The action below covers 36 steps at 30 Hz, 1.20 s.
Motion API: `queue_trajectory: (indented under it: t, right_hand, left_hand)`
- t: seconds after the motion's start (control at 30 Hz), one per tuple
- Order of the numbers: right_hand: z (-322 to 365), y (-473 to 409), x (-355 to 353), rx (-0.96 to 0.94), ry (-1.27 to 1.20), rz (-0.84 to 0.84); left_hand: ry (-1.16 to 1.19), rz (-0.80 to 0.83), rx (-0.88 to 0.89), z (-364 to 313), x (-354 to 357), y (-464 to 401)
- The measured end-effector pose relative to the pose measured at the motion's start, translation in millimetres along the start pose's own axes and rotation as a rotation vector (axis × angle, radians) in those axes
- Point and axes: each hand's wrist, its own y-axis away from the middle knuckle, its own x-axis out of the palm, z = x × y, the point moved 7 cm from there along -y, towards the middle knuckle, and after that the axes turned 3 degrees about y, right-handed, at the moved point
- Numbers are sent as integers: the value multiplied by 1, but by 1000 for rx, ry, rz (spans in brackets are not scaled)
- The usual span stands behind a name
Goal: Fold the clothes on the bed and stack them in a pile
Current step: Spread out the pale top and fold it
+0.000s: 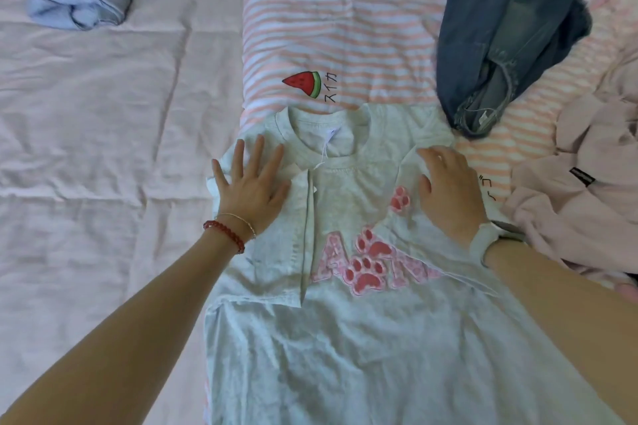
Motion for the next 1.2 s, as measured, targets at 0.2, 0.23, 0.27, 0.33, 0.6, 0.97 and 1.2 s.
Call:
queue_trajectory:
  t: [0.2,0.23,0.27,0.33,0.6,0.97,1.2]
  right_hand:
    - [-21,-85,8,-199,210,240]
    - [-20,-93,13,-225,259,305]
    - [-18,-100,18,-245,309,358]
    - [-15,-109,24,-261,378,414]
    - [3,-121,14,-236,248,331]
    - [-18,1,-26,-322,113,48]
    - [-34,90,-36,-467,176,140]
  left_hand:
    - [172,218,-184,38,-10,-55]
    - [243,238,-234,44,-12,-61]
    - [275,253,-268,50,-13,-65]
    - [206,263,-280,57,-17,-68]
    - [81,129,-119,40,-47,-64]
    - [114,-383,321,-26,-85,62]
    - [56,-257,598,-56,-70,171]
